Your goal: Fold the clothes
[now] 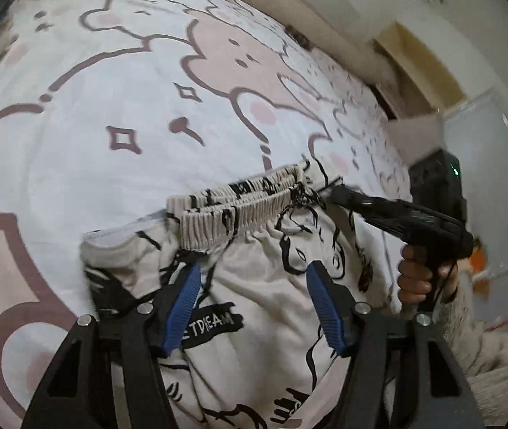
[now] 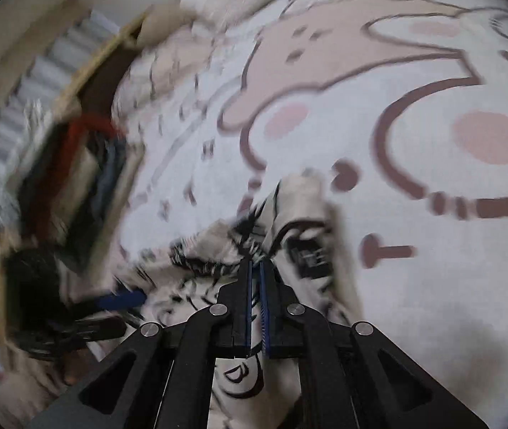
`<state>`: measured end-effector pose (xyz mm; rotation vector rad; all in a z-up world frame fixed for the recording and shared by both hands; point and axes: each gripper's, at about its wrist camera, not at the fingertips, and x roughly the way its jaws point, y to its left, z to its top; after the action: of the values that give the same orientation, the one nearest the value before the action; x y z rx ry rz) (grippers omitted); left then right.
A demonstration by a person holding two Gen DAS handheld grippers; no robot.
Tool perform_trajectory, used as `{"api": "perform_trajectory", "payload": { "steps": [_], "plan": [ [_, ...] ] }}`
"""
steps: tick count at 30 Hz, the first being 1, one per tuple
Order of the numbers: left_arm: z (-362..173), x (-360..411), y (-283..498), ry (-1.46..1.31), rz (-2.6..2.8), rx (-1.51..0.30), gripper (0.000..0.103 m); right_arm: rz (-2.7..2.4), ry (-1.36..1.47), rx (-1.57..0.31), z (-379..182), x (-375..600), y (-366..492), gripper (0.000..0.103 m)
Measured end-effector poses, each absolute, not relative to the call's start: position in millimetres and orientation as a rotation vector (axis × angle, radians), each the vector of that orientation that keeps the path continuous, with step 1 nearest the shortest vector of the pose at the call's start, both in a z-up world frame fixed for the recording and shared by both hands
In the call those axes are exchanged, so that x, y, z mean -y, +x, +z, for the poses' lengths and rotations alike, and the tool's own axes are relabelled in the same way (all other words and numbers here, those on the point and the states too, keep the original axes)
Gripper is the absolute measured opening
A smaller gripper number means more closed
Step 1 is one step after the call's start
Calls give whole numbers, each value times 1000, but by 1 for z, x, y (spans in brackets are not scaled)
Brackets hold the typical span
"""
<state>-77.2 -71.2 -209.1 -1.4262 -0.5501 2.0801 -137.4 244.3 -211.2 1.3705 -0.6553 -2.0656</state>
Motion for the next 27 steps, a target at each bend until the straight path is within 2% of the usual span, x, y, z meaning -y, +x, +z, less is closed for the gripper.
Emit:
{"api": "perform_trajectory", "payload": {
  "steps": [2,5,8,11,15,22,24,26,27],
  "plan": [
    [-210,79,-78,-1420,2080,610,61,-2056,1338,700,-206,-250,-142,4],
    [-213,93,-77,-1427,2057,756,63,-2168,1480,515,-224,-241,-153,4],
    [-205,99,-69,-1430,2106,769,64,-2175,1515,450,-235,-234,-156,4],
    [-182,91,-52,-1398,2245,552,64,-2219,1448,444,-211,-238,-141,4],
    [-159,56,-18,-1280,2280,168,64,-2215,1359,386,-186,-236,-106,4],
    [-195,24,16,-1361,2039,-29,64,-2214,1362,157,-201,-202,-44,4],
    [-209,23,20,-1404,2014,-71,64,-2257,1423,173,-209,-209,-44,4],
    [-210,31,19,-1403,2034,3,64,-2299,1446,237,-210,-227,-42,4],
    [-205,32,21,-1382,2072,-21,64,-2321,1454,272,-209,-236,-41,4]
  ]
}}
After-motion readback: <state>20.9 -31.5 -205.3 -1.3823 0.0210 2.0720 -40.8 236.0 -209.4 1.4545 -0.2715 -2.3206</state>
